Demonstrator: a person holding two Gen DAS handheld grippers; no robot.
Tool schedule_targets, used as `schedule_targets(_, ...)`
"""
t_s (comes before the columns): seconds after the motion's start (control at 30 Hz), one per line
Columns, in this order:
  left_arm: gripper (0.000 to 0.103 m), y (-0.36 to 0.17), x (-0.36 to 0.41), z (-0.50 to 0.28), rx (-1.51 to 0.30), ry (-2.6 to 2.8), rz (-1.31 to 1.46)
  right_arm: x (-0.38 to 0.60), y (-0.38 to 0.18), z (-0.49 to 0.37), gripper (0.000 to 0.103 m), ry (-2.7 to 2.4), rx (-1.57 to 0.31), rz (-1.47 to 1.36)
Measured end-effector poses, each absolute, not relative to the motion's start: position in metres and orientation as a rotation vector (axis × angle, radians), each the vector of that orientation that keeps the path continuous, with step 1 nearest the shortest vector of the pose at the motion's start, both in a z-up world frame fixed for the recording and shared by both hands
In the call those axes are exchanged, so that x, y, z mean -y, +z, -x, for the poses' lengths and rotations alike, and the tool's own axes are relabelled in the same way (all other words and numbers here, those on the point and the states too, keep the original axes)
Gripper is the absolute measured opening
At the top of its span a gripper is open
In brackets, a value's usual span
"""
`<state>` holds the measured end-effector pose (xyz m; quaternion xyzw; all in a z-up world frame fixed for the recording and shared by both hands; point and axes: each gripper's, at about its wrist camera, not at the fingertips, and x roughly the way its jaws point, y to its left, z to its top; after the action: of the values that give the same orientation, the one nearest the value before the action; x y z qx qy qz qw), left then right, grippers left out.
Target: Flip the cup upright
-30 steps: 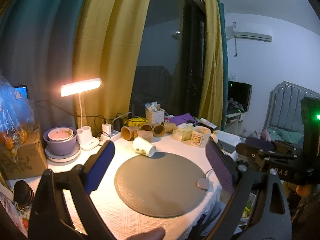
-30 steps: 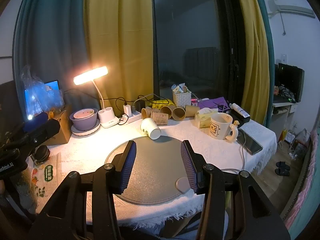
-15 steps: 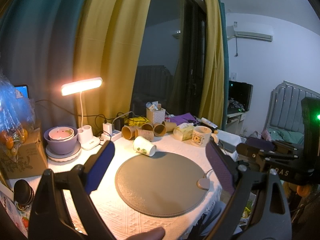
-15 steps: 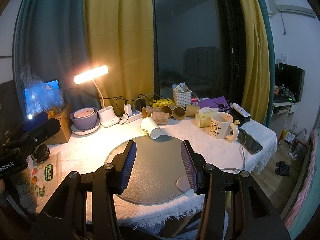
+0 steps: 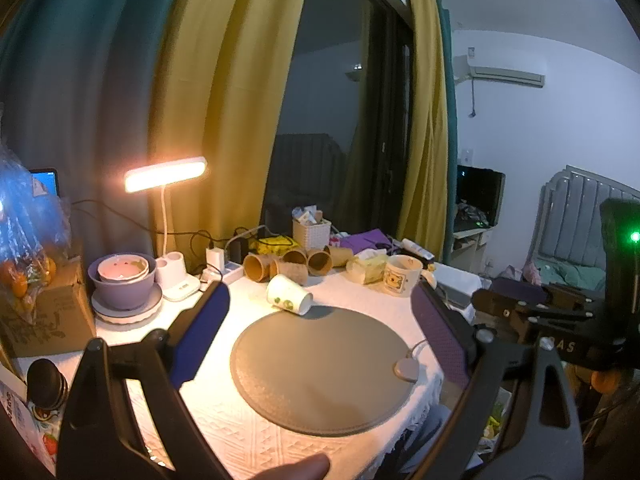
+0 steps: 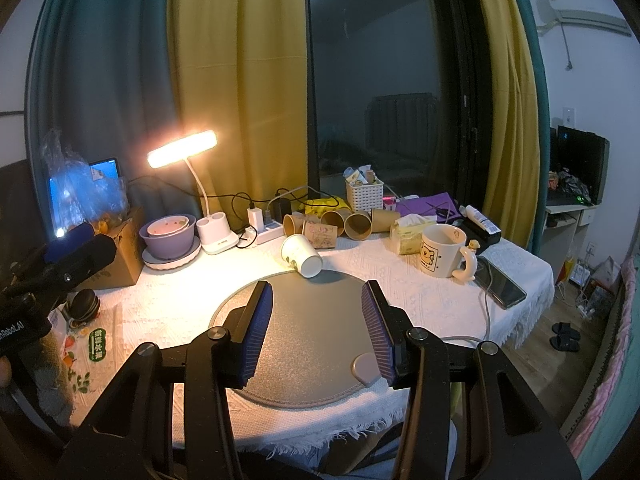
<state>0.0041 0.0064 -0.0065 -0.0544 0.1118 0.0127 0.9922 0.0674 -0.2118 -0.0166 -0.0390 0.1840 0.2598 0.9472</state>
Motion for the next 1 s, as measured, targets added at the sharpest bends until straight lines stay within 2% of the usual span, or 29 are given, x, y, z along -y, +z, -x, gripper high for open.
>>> schedule_targets(1.0,0.093,-0.0044,-0.0054,0.0014,-0.214,0.021,0.109,0.2107,-0.0163,-0.0678,0.049,0.528,-0.376,0.081)
